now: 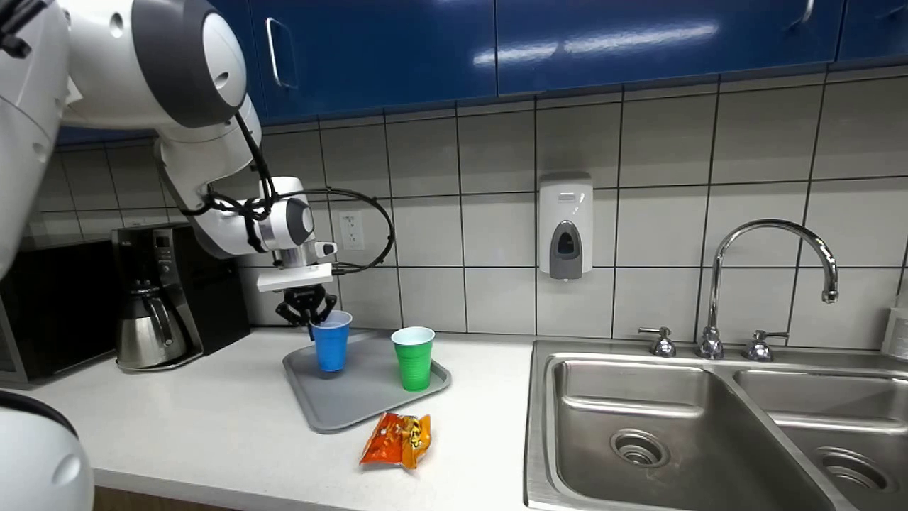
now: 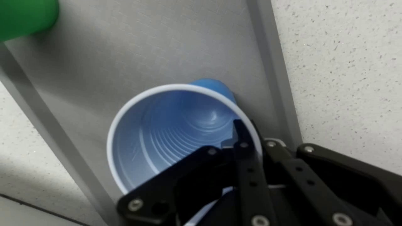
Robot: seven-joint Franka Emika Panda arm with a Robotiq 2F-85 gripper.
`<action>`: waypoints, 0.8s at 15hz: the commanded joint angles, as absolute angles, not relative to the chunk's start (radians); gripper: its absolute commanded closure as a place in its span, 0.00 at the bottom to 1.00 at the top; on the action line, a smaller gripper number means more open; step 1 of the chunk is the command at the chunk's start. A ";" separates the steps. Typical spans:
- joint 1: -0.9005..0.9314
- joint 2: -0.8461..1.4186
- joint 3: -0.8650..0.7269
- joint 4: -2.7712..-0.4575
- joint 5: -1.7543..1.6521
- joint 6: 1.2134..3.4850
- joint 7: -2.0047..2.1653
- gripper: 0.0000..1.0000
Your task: Remove the cups from the tray and put them on the counter.
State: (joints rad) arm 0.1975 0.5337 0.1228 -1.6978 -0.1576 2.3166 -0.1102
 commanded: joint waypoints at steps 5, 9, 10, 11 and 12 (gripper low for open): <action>0.223 0.432 0.149 -1.793 -0.159 2.320 -0.102 1.00; 0.267 0.421 0.163 -1.794 -0.169 2.305 -0.074 1.00; 0.279 0.422 0.165 -1.792 -0.171 2.304 -0.065 1.00; 0.292 0.425 0.168 -1.787 -0.174 2.302 -0.056 1.00; 0.304 0.426 0.170 -1.786 -0.176 2.301 -0.046 1.00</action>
